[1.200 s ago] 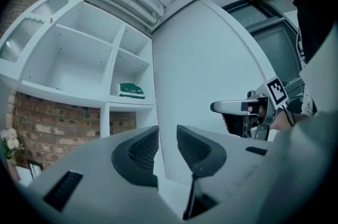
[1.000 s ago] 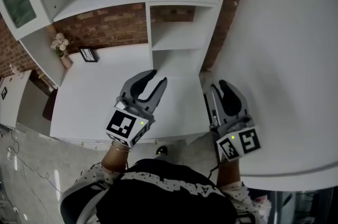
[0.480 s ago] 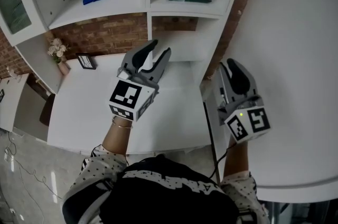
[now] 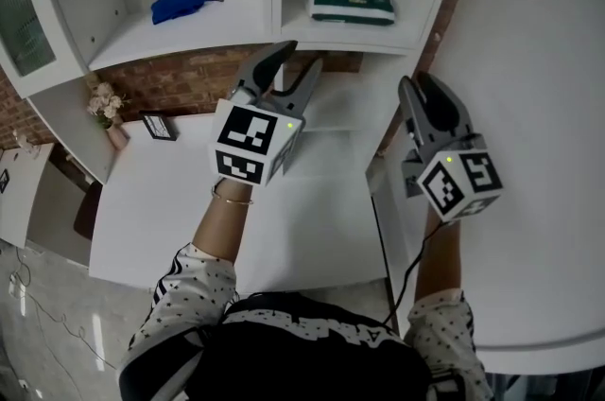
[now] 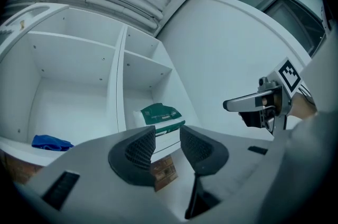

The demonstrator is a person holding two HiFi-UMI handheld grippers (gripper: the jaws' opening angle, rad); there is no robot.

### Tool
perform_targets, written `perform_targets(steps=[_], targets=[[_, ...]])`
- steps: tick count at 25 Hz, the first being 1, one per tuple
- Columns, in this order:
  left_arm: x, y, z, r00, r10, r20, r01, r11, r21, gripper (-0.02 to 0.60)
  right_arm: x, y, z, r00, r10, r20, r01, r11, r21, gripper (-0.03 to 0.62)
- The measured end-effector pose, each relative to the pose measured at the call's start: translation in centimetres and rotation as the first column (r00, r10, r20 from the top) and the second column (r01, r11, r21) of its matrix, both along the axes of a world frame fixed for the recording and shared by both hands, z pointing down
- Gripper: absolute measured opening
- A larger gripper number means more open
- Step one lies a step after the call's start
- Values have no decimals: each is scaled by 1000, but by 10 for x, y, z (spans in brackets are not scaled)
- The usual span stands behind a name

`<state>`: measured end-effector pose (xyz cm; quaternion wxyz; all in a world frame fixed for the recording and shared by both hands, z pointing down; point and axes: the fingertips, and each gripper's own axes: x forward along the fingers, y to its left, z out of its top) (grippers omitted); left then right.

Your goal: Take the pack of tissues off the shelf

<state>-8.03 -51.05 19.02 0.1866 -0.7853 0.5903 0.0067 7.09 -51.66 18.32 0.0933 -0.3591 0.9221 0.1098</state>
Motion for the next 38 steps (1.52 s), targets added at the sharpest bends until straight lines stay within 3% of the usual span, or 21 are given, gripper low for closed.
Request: perform_targets(steps=[6, 13, 19, 29, 38], targets=[[-8, -27, -22, 1000, -12, -22, 12, 1000, 18, 164, -13, -28, -13, 998, 48, -52, -48, 999, 0, 123], [-7, -58, -24, 999, -44, 7, 44, 998, -43, 164, -21, -62, -28, 990, 116, -74, -116, 993, 0, 140], [-8, -75, -32, 996, -86, 4, 86, 993, -80, 167, -35, -92, -35, 978, 107, -176, -110, 994, -6, 160], [-22, -98, -25, 959, -282, 27, 283, 946, -157, 167, -46, -130, -33, 974, 13, -227, -25, 998, -53, 166], [-23, -109, -30, 939, -340, 43, 342, 920, -193, 167, -61, -150, -30, 958, -30, -285, 10, 997, -71, 170]])
